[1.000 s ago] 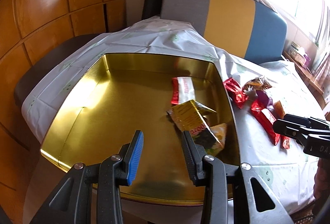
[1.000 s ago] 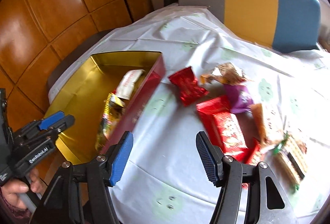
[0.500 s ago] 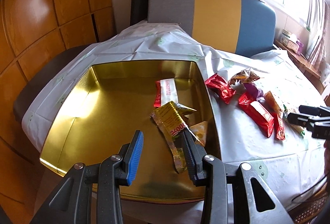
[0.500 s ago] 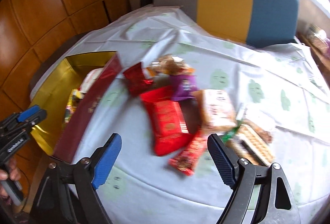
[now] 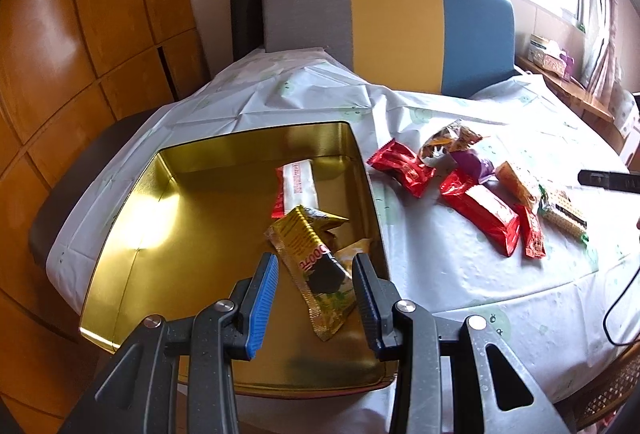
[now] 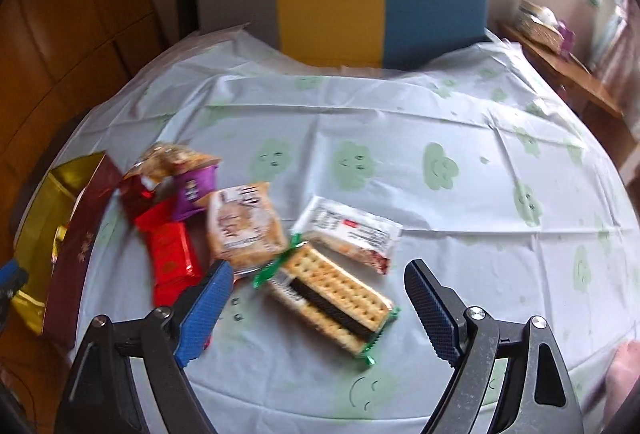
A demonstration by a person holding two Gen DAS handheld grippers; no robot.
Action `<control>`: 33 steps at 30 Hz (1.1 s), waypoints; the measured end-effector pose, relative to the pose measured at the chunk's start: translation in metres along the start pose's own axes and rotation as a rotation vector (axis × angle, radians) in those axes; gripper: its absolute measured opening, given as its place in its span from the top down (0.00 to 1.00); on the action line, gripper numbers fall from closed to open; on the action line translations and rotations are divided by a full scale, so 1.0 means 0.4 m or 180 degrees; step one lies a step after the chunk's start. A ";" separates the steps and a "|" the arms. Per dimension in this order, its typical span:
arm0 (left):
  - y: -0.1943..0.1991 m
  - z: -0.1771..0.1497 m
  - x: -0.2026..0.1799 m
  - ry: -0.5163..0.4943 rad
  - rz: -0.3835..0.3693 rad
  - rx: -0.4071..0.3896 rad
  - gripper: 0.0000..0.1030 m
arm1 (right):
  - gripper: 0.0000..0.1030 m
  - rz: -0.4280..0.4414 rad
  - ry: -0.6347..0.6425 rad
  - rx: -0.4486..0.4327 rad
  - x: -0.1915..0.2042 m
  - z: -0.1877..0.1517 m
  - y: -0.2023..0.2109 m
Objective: Organize snacks
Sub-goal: 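Grasp the clear bag of nuts from the snack pile with the left tool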
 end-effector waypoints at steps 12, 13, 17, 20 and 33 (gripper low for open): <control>-0.030 0.018 -0.085 -0.0244 -0.0083 0.0098 0.62 | 0.10 0.0091 -0.0375 0.0115 -0.053 0.010 -0.003; -0.034 0.021 -0.092 -0.0273 -0.0097 0.0105 0.62 | 0.10 0.0101 -0.0390 0.0120 -0.055 0.010 -0.002; -0.044 0.048 -0.123 -0.0400 -0.0194 0.0103 0.62 | 0.10 0.0136 -0.0472 0.0136 -0.063 0.012 -0.002; -0.061 0.080 -0.144 -0.0443 -0.0303 0.0113 0.62 | 0.10 0.0182 -0.0554 0.0148 -0.070 0.013 0.001; -0.208 0.230 -0.255 -0.0889 -0.0532 0.0276 0.43 | 0.08 0.0333 -0.0602 0.0184 -0.066 0.012 0.008</control>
Point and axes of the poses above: each gripper's, at about its wrist camera, not at the fingertips, and y roughly against the way its jaws point, x to its left, z to its top, the point moved 1 cm from there along -y, roughly the way its jaws point, and after that the axes turned 15 degrees about -z, right-handed, at the moved point
